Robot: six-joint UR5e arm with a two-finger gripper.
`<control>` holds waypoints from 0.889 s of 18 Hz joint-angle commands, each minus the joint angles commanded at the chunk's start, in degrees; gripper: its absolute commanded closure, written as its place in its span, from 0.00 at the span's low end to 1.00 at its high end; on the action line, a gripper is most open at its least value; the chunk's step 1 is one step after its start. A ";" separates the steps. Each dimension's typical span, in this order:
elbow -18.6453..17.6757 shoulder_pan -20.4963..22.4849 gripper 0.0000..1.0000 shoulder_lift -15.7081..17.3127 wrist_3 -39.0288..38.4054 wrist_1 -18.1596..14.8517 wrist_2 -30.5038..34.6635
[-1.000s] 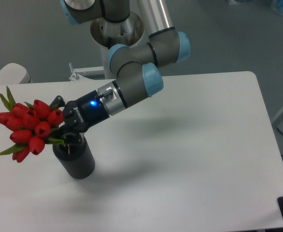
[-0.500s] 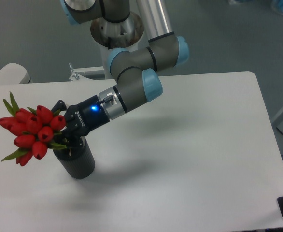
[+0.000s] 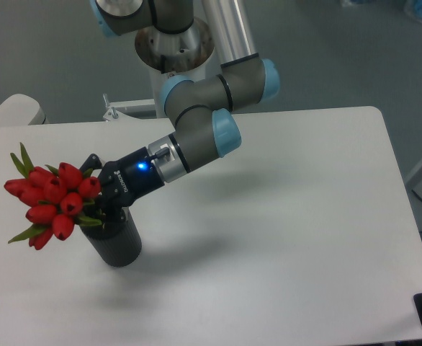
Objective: Insert the flowers into the vase
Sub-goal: 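Rotate the bunch upright while pushing the stems down into the vase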
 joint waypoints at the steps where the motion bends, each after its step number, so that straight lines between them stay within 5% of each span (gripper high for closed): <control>1: -0.35 0.09 0.75 0.00 0.36 0.09 0.00; 16: -0.44 0.79 0.60 -1.05 0.53 -0.09 0.00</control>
